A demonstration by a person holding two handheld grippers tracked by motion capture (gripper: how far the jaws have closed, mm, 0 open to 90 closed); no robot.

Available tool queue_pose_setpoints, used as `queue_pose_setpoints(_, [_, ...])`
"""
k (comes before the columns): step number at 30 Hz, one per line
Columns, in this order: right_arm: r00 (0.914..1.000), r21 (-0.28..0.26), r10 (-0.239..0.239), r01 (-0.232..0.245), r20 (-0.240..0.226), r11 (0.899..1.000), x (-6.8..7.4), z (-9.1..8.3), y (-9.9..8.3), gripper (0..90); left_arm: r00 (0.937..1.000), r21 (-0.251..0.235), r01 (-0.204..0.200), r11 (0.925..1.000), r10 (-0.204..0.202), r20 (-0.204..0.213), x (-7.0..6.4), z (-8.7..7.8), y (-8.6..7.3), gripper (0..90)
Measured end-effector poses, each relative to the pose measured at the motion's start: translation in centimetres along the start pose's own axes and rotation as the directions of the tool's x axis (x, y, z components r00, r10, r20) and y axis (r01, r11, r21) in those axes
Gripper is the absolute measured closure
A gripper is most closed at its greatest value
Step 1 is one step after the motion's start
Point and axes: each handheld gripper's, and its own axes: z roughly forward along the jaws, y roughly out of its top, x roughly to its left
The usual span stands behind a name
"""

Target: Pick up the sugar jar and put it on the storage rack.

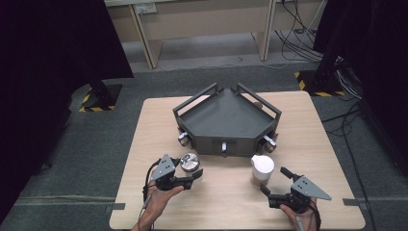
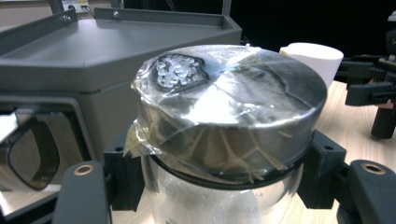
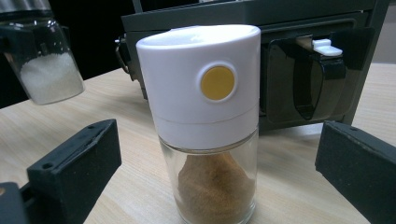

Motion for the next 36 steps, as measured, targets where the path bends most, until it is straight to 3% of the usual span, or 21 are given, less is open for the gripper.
queue_pose_setpoints(13, [1.0, -0.001, 0.0, 0.0, -0.001, 1.0, 0.0, 0.0, 0.0, 0.6, 1.0, -0.018, -0.002, 0.9998, 0.002, 0.005, 1.3, 0.5, 3.1, 31.0])
queue_pose_setpoints(29, [1.0, -0.002, 0.001, -0.001, -0.002, 1.0, -0.1, 0.0, 0.0, 0.6, 1.0, -0.016, 0.0, 0.9999, 0.001, 0.01, 2.6, 2.3, 7.1, 31.0])
queue_pose_setpoints(36, [1.0, -0.004, 0.0, 0.0, -0.002, 1.0, -0.1, 0.0, 0.0, 0.6, 0.9999, -0.005, -0.008, 1.0, 0.008, -0.011, 3.0, 3.2, 8.9, 31.0])
